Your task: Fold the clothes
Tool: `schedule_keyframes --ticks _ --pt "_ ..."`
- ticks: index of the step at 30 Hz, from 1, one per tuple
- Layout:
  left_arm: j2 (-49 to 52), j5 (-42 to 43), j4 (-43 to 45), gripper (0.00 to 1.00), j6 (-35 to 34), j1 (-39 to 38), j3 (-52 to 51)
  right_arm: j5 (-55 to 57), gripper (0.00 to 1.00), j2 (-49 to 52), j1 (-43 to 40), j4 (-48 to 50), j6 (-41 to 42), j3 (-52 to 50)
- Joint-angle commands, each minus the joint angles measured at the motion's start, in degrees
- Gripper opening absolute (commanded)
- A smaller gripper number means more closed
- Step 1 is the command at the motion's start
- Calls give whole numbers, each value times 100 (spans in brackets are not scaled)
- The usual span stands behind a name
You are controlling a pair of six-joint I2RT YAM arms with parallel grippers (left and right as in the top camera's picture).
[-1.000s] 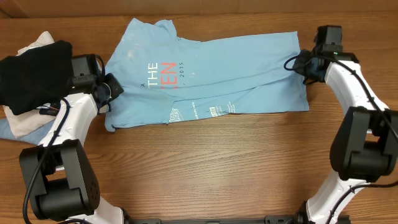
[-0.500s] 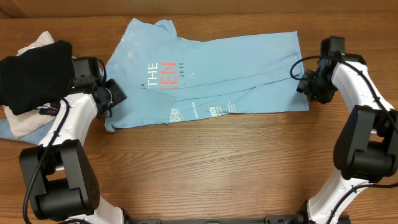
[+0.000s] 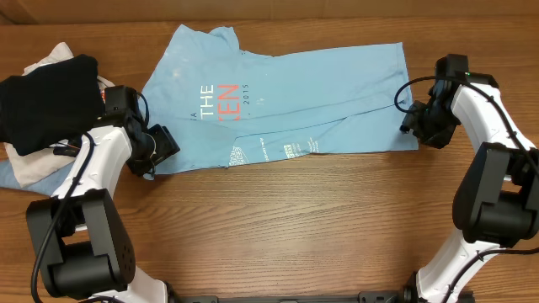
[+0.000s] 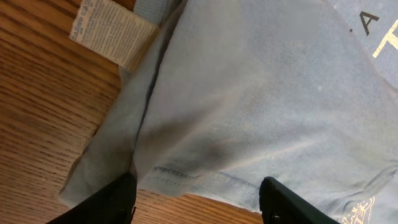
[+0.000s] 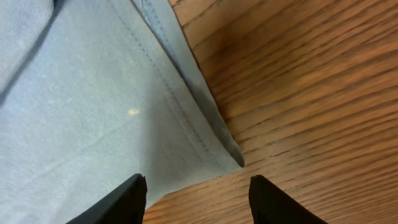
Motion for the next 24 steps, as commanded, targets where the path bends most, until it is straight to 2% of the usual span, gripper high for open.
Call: schedule_keyframes --ticks 1,11,15,18,19,22,23,24 --pt "-138 -96 9 67 90 -129 -26 -157 57 138 7 55 -42 -81" --pt "42 -490 9 68 90 -214 -31 -275 57 190 11 494 -48 -654" --pt "103 -798 22 68 87 -208 -31 -527 55 190 11 505 -352 -664" --pt "114 -968 68 68 90 -208 -31 -525 44 190 11 507 -348 -688" --pt "114 -968 81 68 87 -210 -31 -525 38 190 11 505 -348 -699" --pt "116 -984 90 68 87 -210 -31 -527 11 190 11 496 -348 -763" --pt "116 -984 87 68 90 -210 -33 -527 5 190 11 505 -348 -798" --pt "118 -984 90 68 90 -210 -44 -525 4 190 11 490 -348 -809"
